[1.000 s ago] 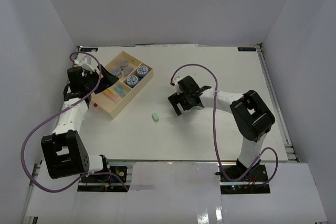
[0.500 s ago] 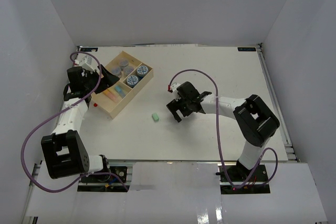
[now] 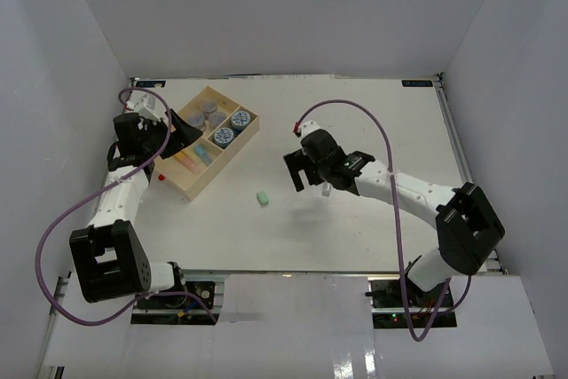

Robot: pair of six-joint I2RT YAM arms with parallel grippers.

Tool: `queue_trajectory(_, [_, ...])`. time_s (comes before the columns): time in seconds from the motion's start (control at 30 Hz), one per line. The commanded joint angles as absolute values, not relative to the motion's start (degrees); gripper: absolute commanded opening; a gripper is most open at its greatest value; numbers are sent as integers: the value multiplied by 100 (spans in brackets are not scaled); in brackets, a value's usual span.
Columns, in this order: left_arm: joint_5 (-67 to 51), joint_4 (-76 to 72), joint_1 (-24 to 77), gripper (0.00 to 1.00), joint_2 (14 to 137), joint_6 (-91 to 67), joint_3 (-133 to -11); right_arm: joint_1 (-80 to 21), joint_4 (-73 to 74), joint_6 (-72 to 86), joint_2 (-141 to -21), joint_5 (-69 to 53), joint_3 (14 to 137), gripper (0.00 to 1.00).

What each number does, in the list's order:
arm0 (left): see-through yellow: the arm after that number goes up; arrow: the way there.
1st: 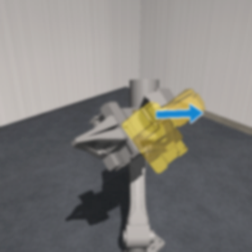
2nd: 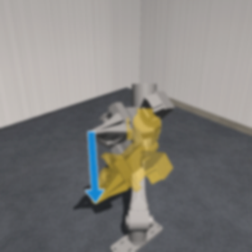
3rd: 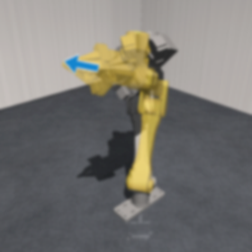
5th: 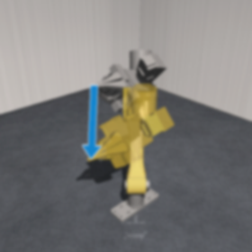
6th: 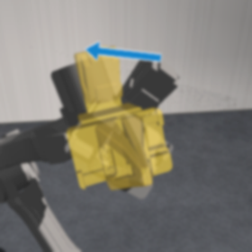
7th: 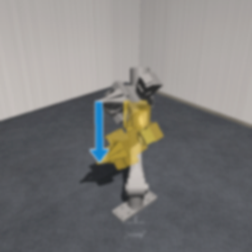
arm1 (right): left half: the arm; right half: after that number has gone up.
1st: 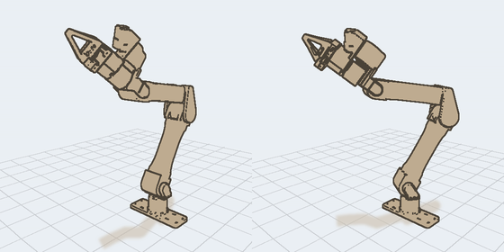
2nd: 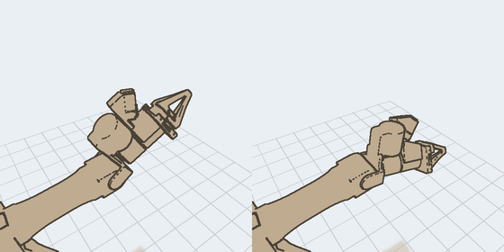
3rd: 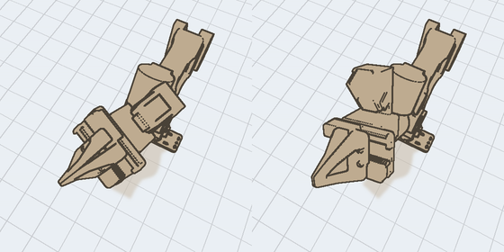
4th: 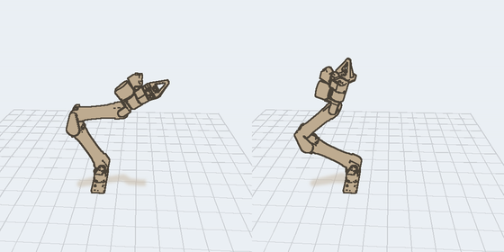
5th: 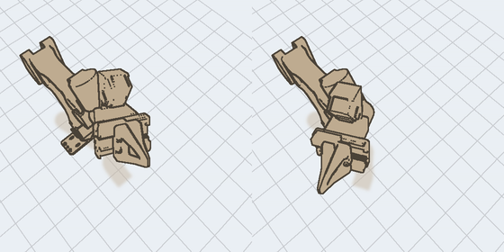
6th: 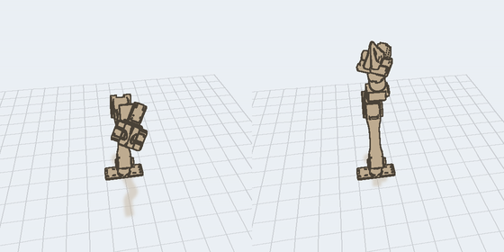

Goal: Sort the stationery into containers
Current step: Pick up the pen from the center of the board.

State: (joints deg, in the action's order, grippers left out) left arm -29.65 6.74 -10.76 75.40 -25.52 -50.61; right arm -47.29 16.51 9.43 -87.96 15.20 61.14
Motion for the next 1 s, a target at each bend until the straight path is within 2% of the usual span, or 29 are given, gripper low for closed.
queue_trajectory(0.0, [-3085,545,-1099,87,7374,-2540,-5045,-4632,2301,1739,-8919,2565,6529,100])
queue_trajectory(0.17, [-3050,545,-1099,88,7339,-2540,-5036,-4447,2812,2574,-9246,2610,6627,100])
queue_trajectory(0.2, [-3041,545,-1099,88,7330,-2540,-5036,-4421,2804,2662,-9272,2619,6627,95])
queue_trajectory(0.5, [-3076,536,-1099,88,7295,-2558,-5045,-3929,2769,3217,-9738,2532,6890,83])
queue_trajectory(0.97, [-3085,536,-1107,88,7225,-2558,-5036,-3648,2716,3454,-10617,2452,7374,71])
